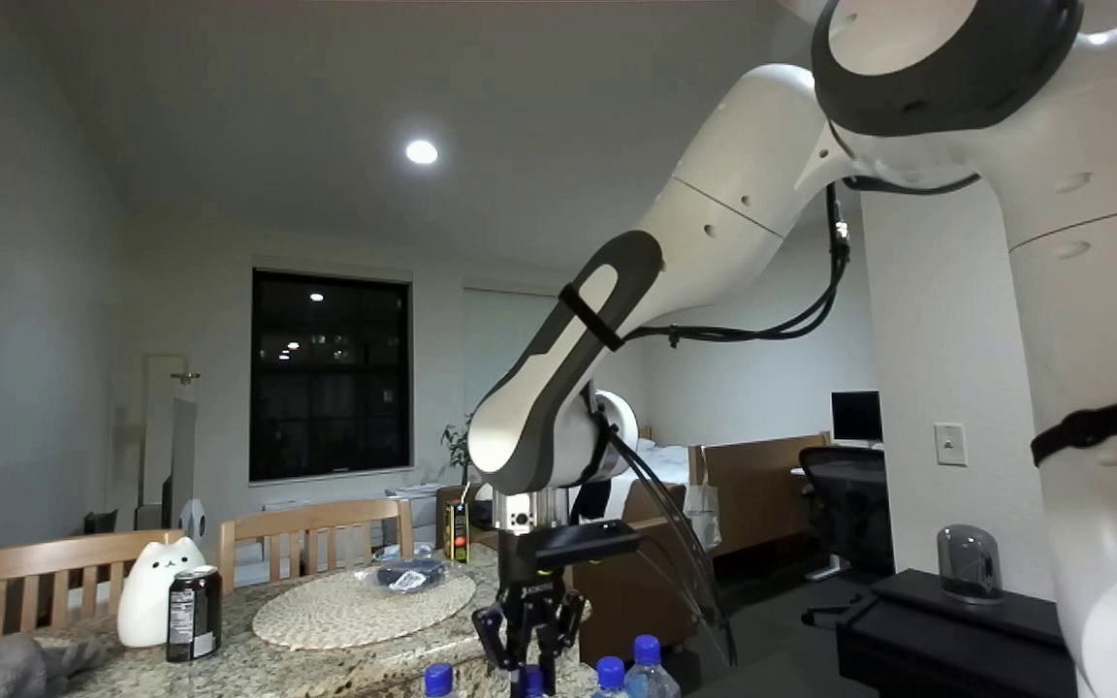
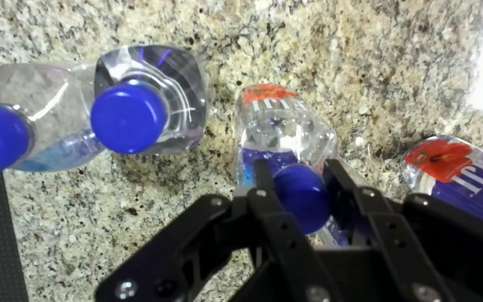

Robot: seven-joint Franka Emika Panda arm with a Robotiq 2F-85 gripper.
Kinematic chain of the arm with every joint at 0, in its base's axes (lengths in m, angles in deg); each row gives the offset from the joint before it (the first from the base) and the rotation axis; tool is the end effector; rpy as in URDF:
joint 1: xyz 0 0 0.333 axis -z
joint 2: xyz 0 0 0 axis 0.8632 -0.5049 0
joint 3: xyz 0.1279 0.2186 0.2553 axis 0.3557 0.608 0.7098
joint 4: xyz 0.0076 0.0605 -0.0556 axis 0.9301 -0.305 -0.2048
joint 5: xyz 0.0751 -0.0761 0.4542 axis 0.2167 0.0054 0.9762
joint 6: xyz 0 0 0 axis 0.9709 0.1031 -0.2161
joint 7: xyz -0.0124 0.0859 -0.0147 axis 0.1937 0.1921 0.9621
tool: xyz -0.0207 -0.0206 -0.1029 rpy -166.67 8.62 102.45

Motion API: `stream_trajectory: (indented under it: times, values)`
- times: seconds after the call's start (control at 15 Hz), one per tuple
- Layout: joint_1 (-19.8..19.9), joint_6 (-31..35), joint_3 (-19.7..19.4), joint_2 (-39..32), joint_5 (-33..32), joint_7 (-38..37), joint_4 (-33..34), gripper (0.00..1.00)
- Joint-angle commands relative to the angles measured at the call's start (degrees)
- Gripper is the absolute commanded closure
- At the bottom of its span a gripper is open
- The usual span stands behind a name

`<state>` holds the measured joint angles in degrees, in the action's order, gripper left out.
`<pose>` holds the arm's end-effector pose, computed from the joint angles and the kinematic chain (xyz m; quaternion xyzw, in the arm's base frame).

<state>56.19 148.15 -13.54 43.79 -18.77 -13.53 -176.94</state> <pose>0.5361 0.0650 0.2925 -0.9981 0.0525 0.0149 0.0274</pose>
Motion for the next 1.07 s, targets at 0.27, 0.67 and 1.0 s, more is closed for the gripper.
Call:
stream_trajectory:
  times: [0.27, 0.67, 1.0]
  values:
    - [0.2, 0.2, -0.1, 5.8, 0.7, -3.4, -5.2, 0.86]
    - [0.6, -0.5, -0.4, 8.0, 0.3, -4.1, -7.0, 0.86]
    - [0.4, -1.0, -0.5, 7.3, 1.2, -3.0, -7.1, 0.86]
